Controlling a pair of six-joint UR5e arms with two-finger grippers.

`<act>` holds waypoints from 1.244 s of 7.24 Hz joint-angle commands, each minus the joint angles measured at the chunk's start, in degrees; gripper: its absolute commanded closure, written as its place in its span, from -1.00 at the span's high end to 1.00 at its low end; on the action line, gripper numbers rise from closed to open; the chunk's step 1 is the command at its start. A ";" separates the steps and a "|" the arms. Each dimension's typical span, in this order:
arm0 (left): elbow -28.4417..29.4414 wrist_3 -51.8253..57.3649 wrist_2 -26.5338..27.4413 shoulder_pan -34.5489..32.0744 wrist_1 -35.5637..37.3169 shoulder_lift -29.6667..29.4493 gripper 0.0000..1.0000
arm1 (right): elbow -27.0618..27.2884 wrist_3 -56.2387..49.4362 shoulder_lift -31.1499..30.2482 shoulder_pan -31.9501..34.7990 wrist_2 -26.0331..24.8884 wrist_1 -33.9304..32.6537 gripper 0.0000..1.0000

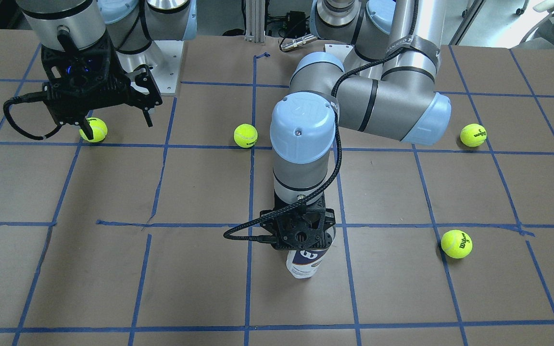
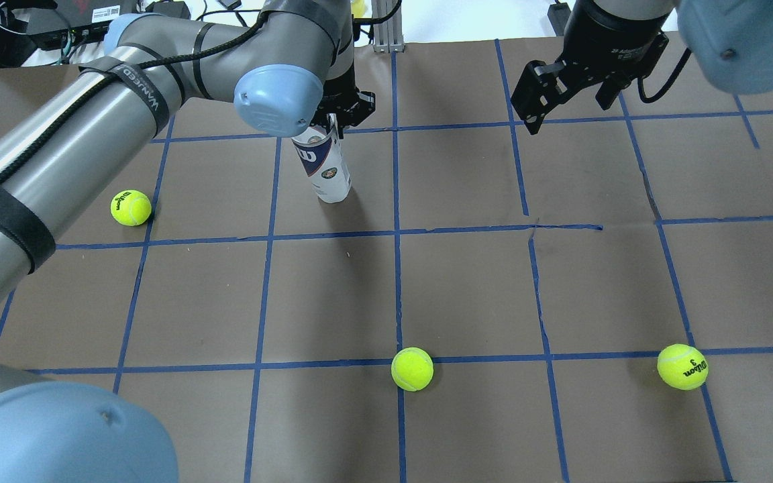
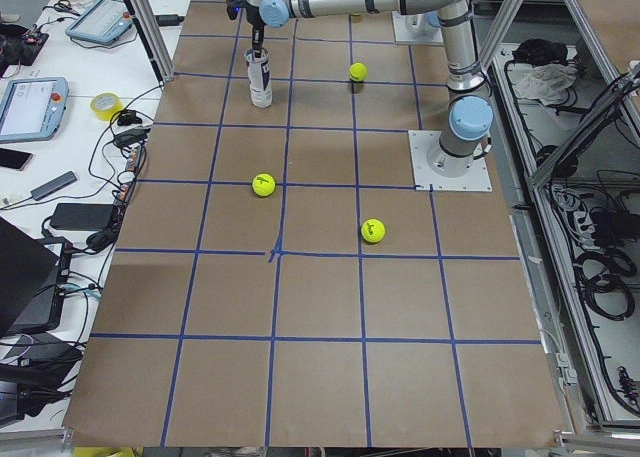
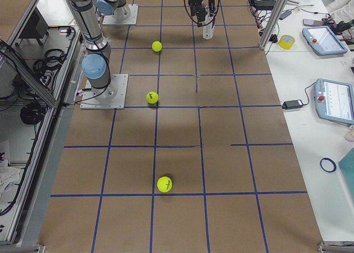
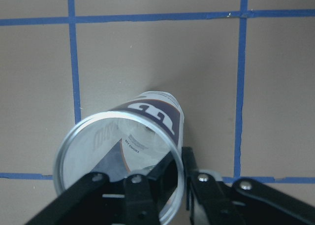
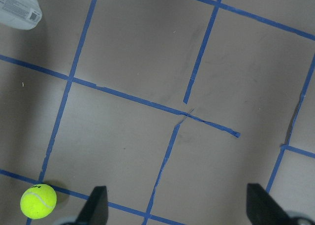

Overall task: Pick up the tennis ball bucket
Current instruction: 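Lift and tilt the can upright with the left gripper, then set the can upright on the table and open the left gripper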

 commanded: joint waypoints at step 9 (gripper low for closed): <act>-3.61 0.80 -2.77 -0.02 -14.31 19.70 1.00 | 0.02 0.07 0.08 -0.01 0.13 -0.01 1.00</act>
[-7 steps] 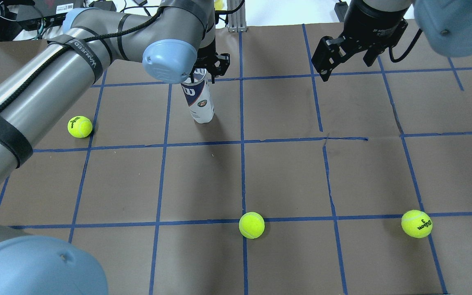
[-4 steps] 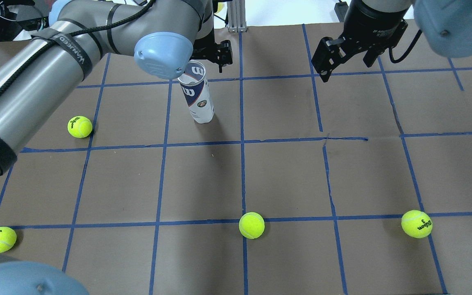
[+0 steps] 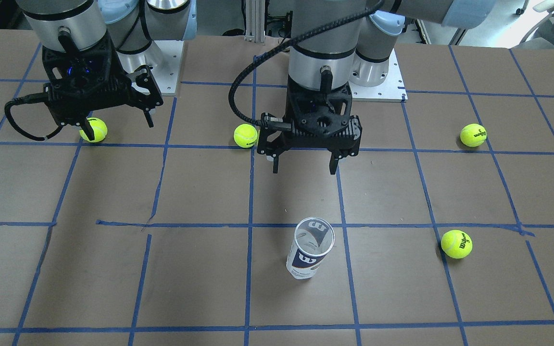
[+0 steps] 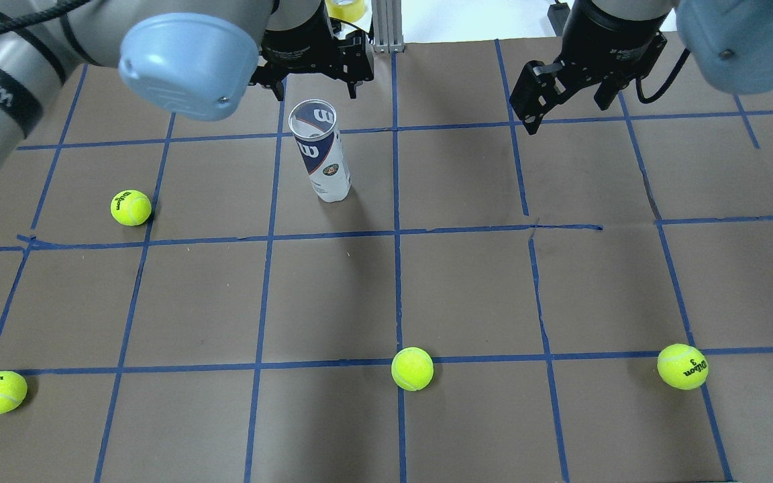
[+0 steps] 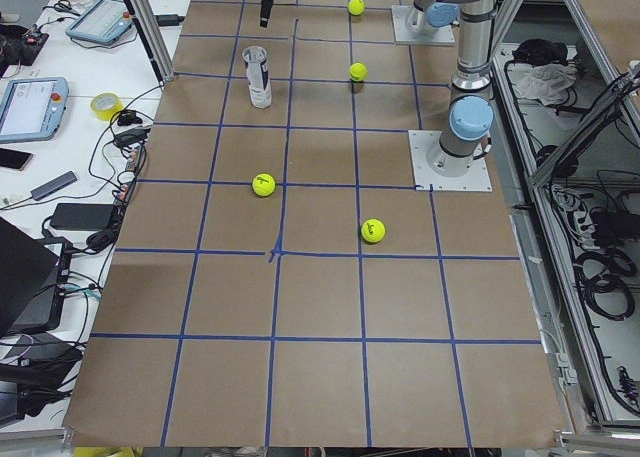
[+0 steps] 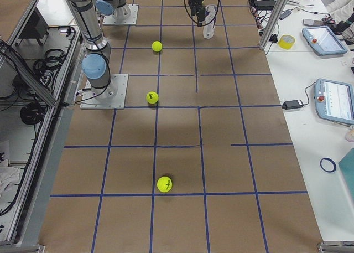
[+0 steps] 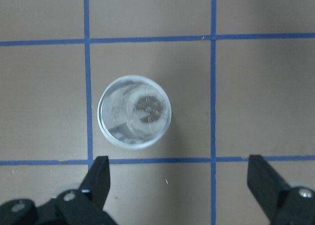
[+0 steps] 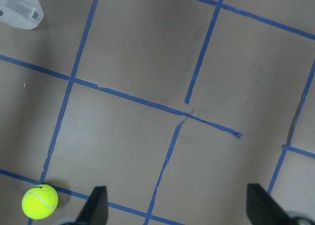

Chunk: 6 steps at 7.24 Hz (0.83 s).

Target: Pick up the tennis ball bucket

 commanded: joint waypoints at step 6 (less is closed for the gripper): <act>-8.76 4.33 -2.65 12.91 -13.11 14.00 1.00 | -0.26 -0.09 0.00 0.05 -0.22 0.18 1.00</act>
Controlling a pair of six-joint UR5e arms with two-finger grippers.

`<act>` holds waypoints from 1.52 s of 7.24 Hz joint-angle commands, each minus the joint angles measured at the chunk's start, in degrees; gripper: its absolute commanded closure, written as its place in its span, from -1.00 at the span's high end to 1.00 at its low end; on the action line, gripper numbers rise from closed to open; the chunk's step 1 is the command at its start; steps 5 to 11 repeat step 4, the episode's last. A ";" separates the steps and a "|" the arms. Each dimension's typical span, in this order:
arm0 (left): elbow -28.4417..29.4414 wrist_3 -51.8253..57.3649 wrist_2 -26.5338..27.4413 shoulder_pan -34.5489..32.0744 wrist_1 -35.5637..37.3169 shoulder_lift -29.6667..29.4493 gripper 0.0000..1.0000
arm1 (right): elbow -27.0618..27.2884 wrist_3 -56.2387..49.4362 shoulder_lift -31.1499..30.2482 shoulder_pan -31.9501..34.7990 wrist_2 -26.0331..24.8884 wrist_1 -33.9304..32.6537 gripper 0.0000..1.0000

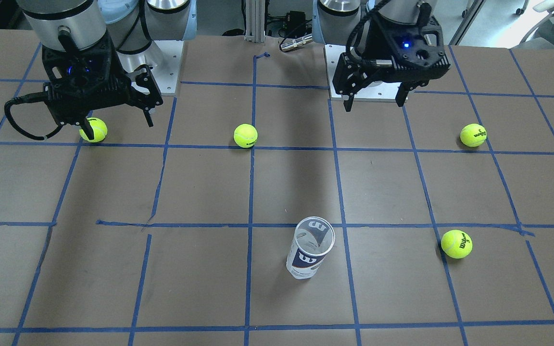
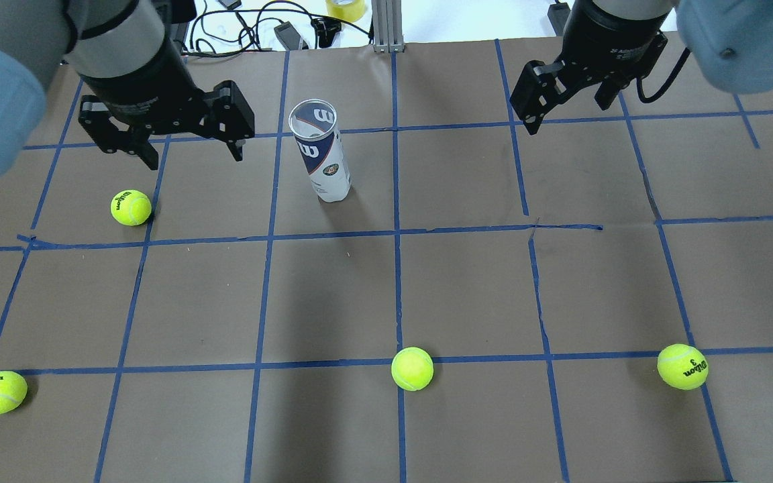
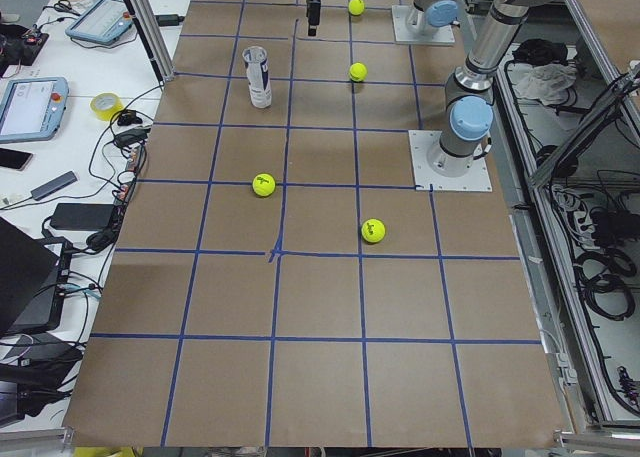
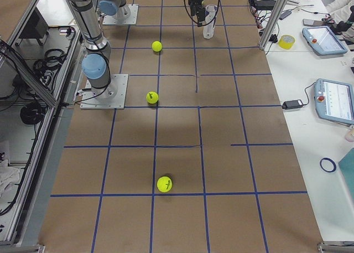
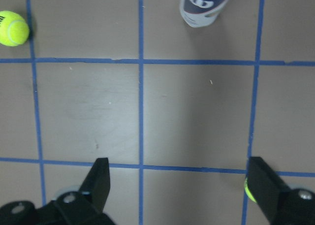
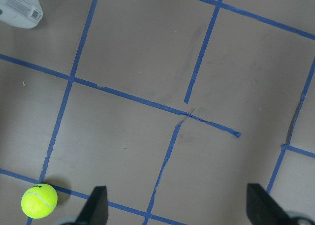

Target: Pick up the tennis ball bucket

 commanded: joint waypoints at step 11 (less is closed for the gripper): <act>-0.27 1.99 -1.71 1.72 -0.13 0.55 1.00 | 0.03 -0.04 0.00 0.08 -0.04 0.09 1.00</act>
